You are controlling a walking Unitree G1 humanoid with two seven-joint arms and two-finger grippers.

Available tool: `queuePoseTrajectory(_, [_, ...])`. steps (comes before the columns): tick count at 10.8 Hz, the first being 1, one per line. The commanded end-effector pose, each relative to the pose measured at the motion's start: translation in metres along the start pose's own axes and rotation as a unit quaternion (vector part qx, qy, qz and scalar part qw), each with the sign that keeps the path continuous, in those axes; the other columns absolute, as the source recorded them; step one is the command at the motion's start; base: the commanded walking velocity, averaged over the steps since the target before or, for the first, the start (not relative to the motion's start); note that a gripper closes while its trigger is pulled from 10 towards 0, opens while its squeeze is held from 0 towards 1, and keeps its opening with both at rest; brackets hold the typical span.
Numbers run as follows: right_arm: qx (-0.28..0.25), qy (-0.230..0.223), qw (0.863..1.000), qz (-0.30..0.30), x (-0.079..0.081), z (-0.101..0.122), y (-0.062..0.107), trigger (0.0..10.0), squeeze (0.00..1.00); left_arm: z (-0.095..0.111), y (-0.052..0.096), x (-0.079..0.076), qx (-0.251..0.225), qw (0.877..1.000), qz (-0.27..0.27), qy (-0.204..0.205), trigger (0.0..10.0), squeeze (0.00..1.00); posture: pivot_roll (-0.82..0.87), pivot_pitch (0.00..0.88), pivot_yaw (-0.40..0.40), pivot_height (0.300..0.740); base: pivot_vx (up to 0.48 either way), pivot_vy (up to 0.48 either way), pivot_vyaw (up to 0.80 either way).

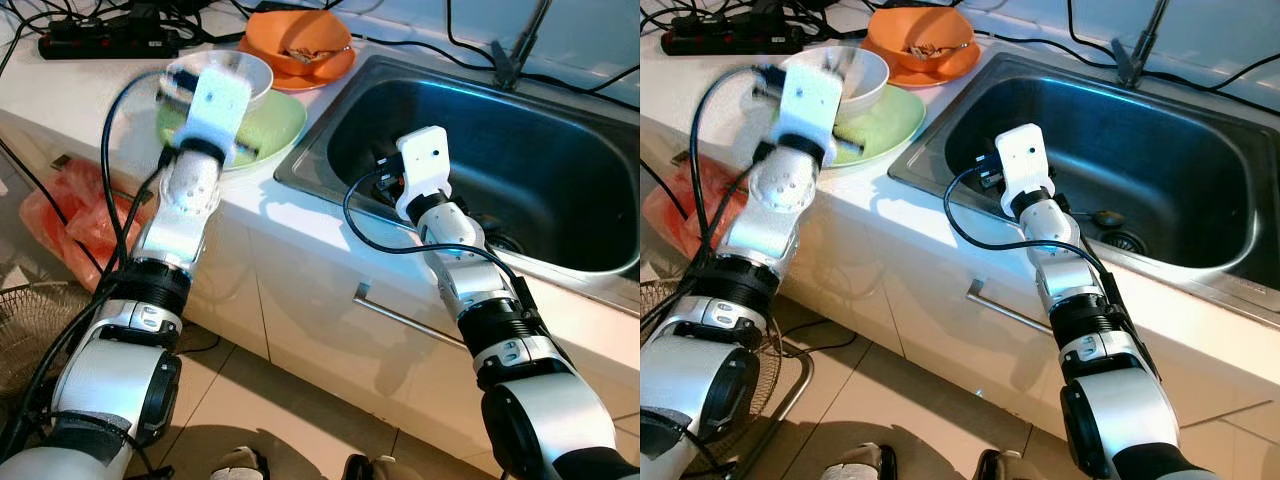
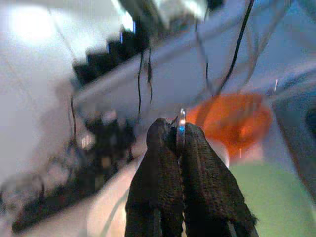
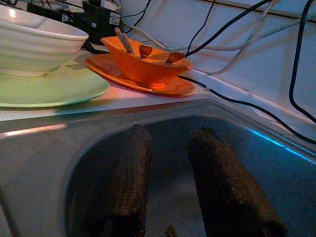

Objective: Kitchen organization

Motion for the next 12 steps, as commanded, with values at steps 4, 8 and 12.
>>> queuePoseTrajectory(4, [0.003,-0.007,1.000,-0.009,-0.003,-0.002,0.001,10.0,0.00,0.058,-0.005,-0.051,-0.106,0.987,-0.121,0.026,10.0,0.00,0.10,0.107,-0.042,0.740,0.000,0.000,0.00])
queuePoseTrajectory(8, [0.003,-0.005,1.000,-0.018,-0.006,-0.003,0.002,10.0,0.00,0.047,0.009,-0.097,-0.053,0.955,-0.223,0.191,10.0,0.00,0.09,0.106,-0.033,0.740,0.000,0.000,0.00])
queuePoseTrajectory(12, [0.002,0.011,1.000,-0.027,-0.010,-0.004,0.003,10.0,0.00,0.039,0.013,-0.100,-0.024,0.944,-0.221,0.244,10.0,0.00,0.09,0.113,-0.029,0.740,0.000,0.000,0.00])
Point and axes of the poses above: a point about 5 cm out from each wrist's last joint towards the gripper, its own y axis pointing back from the gripper into the wrist, its own z axis along the axis of the wrist's last joint, x = y × z, the point moved 2 cm from there along -y, pointing out of the wrist towards the gripper, and after that the axes turned 12 degrees about y, right-handed, at the moved point
